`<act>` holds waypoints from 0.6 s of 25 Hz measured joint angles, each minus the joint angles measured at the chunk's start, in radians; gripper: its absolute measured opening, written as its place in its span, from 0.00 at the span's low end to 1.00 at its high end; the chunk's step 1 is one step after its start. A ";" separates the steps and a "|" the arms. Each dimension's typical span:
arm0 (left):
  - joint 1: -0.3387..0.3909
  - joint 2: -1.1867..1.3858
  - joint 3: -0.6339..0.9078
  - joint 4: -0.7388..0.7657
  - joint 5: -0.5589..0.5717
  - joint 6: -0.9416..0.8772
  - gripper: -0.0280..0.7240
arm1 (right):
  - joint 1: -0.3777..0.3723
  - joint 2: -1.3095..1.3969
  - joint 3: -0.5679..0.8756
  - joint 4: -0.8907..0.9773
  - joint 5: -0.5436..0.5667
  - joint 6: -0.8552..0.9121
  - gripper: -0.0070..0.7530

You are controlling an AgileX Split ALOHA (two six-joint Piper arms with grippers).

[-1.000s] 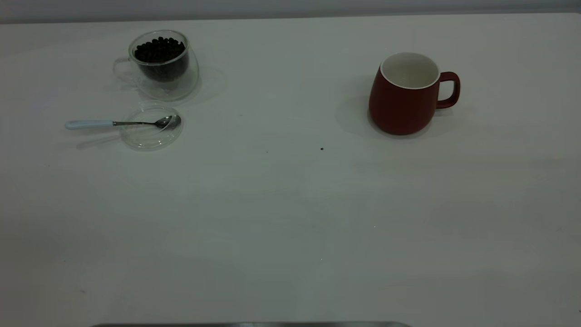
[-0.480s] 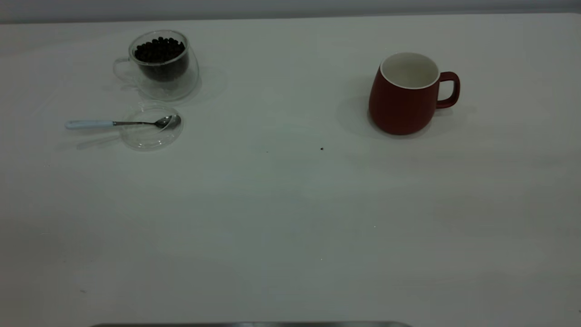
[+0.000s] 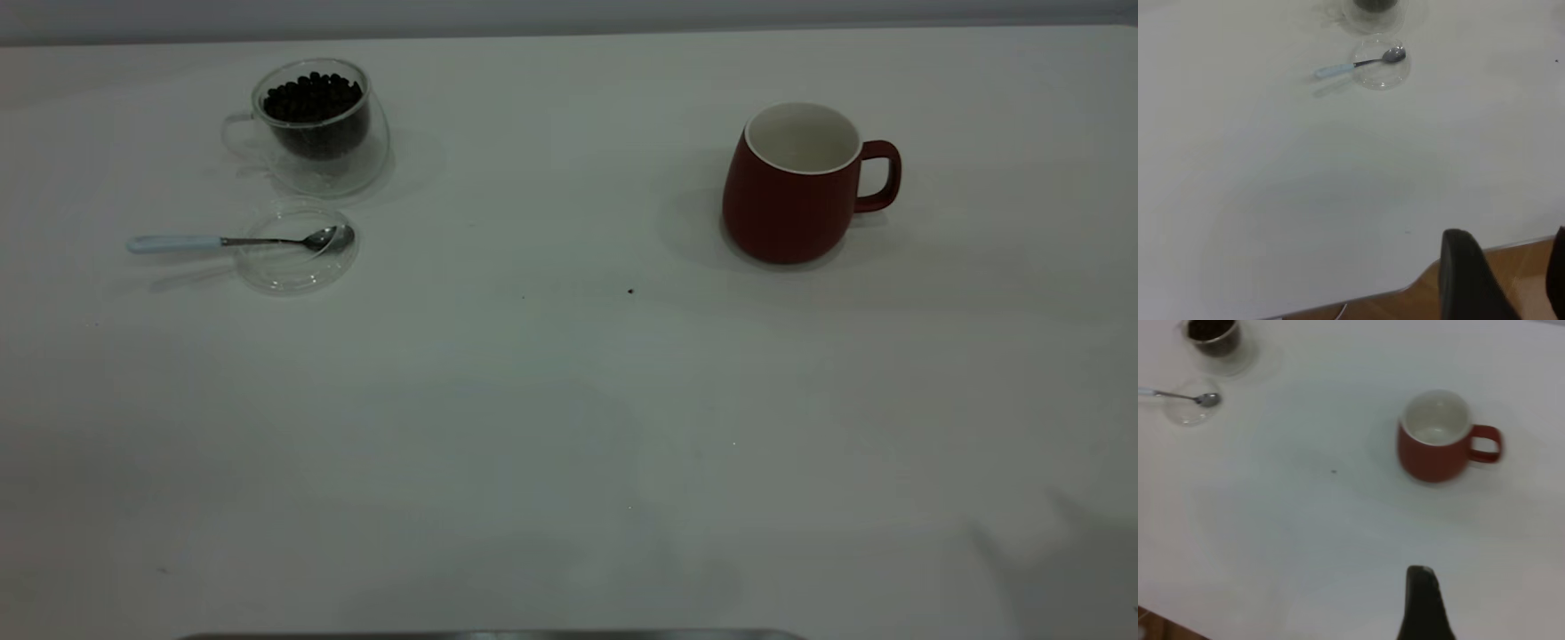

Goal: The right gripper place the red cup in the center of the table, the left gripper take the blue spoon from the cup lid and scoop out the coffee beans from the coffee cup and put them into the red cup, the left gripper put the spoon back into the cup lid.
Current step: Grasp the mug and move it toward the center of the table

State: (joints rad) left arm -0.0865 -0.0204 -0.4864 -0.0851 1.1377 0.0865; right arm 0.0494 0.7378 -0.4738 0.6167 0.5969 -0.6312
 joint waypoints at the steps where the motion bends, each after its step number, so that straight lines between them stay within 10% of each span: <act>1: 0.000 0.000 0.000 0.000 0.000 0.000 0.51 | 0.000 0.076 -0.009 0.070 -0.021 -0.079 0.75; 15: 0.000 0.000 0.000 0.000 0.000 0.000 0.51 | 0.000 0.910 -0.381 0.730 -0.092 -0.745 0.75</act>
State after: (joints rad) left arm -0.0865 -0.0204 -0.4864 -0.0851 1.1377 0.0865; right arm 0.0494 1.6482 -0.8551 1.3472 0.5052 -1.3757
